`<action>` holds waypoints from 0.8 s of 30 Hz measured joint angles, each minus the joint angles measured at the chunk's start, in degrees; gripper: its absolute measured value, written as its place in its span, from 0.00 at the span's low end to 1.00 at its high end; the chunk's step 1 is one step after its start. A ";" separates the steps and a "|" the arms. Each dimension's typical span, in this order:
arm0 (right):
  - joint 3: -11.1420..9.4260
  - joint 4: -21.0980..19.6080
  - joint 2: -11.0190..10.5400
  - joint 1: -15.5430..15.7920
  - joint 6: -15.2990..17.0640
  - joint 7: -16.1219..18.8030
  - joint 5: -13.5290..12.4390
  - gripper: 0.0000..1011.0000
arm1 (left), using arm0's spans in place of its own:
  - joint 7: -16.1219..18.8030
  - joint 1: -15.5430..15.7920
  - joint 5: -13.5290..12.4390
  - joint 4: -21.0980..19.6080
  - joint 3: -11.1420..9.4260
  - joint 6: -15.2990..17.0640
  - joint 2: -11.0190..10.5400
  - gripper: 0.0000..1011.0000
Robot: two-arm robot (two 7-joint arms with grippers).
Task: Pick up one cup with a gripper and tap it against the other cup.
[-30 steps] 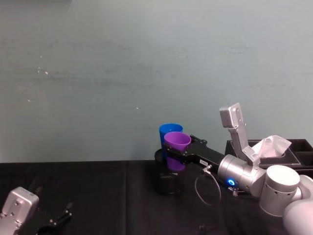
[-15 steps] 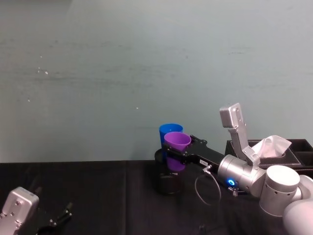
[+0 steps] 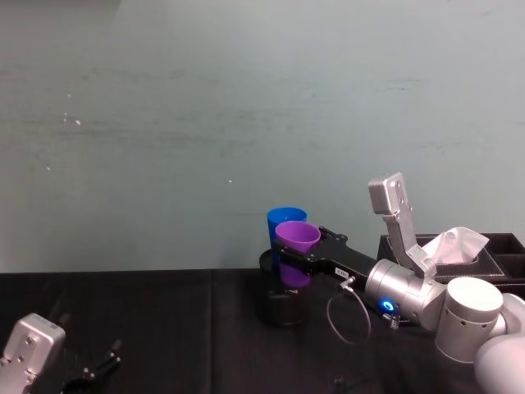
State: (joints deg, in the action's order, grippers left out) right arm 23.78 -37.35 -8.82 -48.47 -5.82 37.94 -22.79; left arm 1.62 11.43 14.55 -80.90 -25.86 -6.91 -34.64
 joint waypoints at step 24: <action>0.00 0.00 0.00 0.00 0.00 0.00 0.00 0.74 | 0.00 0.00 0.00 0.00 0.00 0.00 0.00 0.99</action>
State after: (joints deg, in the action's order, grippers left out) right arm 23.78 -37.35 -8.82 -48.47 -5.82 37.94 -22.79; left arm 1.62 11.43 14.55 -80.90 -25.86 -6.91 -34.64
